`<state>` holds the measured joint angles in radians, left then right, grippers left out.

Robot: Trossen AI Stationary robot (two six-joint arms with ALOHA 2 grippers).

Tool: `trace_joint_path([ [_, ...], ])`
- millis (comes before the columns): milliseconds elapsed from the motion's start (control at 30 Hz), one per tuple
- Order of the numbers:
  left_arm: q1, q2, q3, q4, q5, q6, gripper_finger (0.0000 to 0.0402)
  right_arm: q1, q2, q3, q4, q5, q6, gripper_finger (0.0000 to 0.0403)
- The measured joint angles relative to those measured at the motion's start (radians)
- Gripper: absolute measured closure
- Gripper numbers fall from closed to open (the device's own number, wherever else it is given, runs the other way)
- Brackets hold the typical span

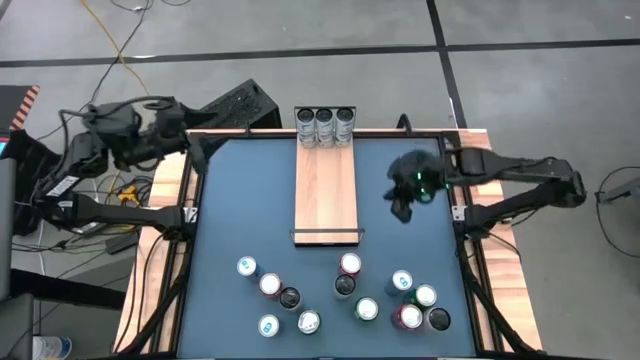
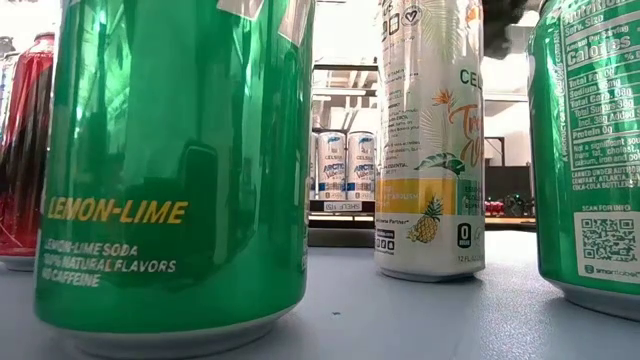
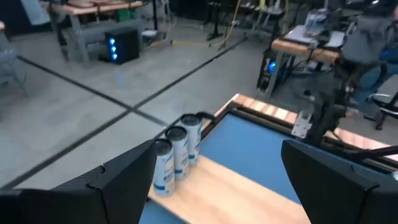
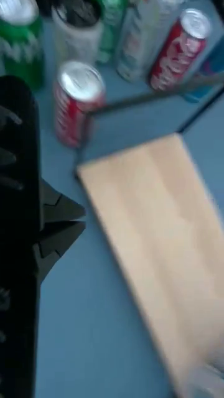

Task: Place canned beverage on shelf
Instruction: Put the center white yellow soda can on the shelf

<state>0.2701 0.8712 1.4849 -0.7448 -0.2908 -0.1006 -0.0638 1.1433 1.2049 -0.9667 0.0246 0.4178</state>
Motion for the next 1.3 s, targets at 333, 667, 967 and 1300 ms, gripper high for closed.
trace_joint_path([
  [333, 0.001, 0.008, 0.009, -0.057, 0.177, 0.021, 0.007, 0.302, 0.007, 0.034, -0.028, -0.145, 0.472, 0.0377],
  [667, 0.0, 0.044, 0.008, -0.075, 0.287, -0.08, 0.007, 0.406, 0.089, 0.207, 0.089, -0.04, 0.368, 0.0253],
  [967, -0.001, 0.063, 0.008, -0.071, 0.264, -0.182, 0.007, 0.417, 0.284, 0.335, 0.042, -0.019, -0.043, 0.0151],
  [1300, -0.001, 0.087, 0.008, -0.075, 0.265, -0.245, 0.007, 0.477, 0.492, 0.361, 0.096, -0.025, -0.349, 0.014],
])
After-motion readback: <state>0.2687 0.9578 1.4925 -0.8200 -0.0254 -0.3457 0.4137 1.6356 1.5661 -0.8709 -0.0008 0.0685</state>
